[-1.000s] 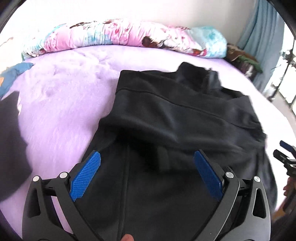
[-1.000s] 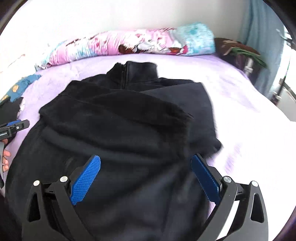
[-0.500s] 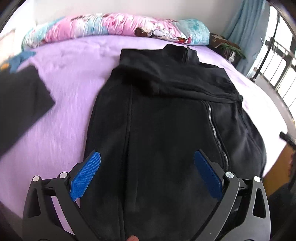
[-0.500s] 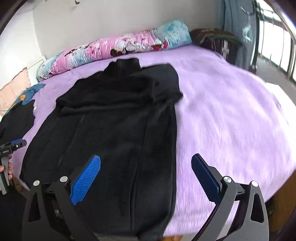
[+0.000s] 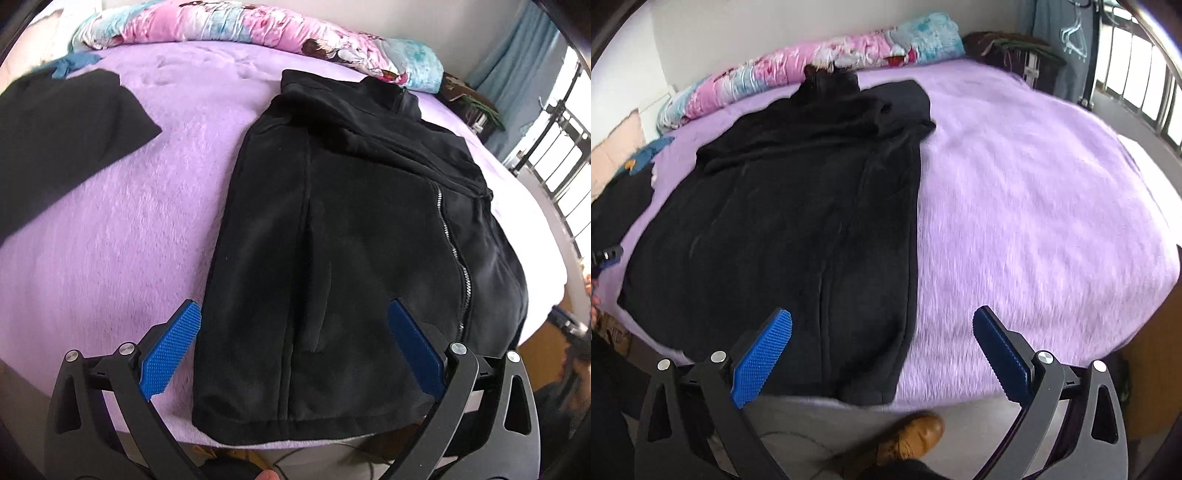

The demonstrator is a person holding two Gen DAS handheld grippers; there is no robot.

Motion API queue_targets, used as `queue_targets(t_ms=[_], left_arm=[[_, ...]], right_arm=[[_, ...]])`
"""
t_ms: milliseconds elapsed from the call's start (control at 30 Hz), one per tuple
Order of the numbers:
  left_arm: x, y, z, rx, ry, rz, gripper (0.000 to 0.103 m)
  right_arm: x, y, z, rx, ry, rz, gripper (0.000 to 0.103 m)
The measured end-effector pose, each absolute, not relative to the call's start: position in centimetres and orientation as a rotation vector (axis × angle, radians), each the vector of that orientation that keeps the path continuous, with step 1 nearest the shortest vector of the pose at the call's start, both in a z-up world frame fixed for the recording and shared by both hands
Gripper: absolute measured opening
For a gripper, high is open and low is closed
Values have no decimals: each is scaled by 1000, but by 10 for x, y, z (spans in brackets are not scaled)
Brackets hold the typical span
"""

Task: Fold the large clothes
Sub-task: 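Move both open tools down to the jacket hem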

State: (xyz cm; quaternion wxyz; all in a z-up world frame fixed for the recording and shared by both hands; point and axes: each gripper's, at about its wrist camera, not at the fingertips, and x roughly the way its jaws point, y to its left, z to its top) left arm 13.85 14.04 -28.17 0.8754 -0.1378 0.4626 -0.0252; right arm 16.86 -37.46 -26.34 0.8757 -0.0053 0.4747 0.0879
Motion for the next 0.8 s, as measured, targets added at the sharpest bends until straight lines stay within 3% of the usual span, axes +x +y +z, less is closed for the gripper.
queue_targets(t_ms=[300,800], left_arm=[[128,140,-318,-311,1041,-163,97],[116,161,-323,-327,1032,-103,97]], right_arm=[[166,-375,-302,79,1086,269,97],[176,-364,-337,53,1189,249,97]])
